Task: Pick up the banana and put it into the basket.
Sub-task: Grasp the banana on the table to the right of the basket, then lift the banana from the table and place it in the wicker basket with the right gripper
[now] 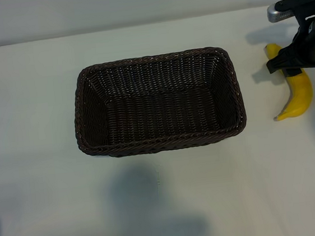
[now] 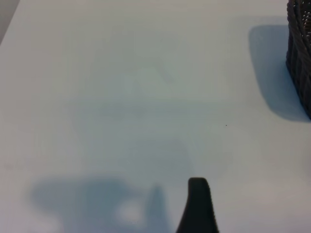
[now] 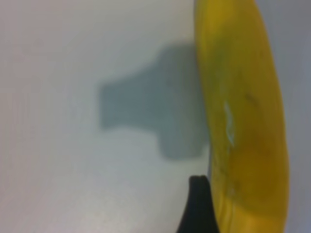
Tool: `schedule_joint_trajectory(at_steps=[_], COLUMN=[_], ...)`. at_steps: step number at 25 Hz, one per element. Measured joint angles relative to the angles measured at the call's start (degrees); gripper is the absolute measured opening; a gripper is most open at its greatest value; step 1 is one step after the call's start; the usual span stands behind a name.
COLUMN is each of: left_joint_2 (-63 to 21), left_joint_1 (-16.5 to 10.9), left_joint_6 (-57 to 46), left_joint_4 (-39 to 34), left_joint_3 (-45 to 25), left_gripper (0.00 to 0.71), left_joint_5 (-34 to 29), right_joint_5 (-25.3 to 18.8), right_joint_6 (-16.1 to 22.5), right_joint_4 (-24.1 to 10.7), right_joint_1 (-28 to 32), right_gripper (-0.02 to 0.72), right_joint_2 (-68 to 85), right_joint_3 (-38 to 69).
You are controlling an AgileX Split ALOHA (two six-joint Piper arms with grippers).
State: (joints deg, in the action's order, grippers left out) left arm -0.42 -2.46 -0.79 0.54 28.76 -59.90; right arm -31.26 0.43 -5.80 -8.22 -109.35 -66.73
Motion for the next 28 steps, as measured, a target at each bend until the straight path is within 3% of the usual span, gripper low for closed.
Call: schedule_joint_trajectory(at_steps=[13,15,19,28], left_joint_2=[0.0,0.0,0.0,0.0], left_joint_1=[0.0,0.0,0.0,0.0], left_joint_6=[0.0,0.0,0.0,0.0], left_joint_4=[0.0,0.0,0.0,0.0], left_joint_3=[0.0,0.0,0.0,0.0], left_gripper=[0.583,0.583,0.583,0.583], left_joint_5=[0.0,0.0,0.0,0.0], right_joint_5=[-0.06,-0.06,-0.34,-0.98], right_joint_6=[0.55,0.88,1.8,2.98], right_joint_4=[-0.66,-0.84,-2.02,-5.03], right_joint_1=[0.0,0.0,0.0,0.0], right_gripper=[0.568,0.545,0.428,0.428], right_joint_2=[-5.02,-5.07,-5.07,-4.85], right_joint_3=[0.0,0.0,0.0,0.0])
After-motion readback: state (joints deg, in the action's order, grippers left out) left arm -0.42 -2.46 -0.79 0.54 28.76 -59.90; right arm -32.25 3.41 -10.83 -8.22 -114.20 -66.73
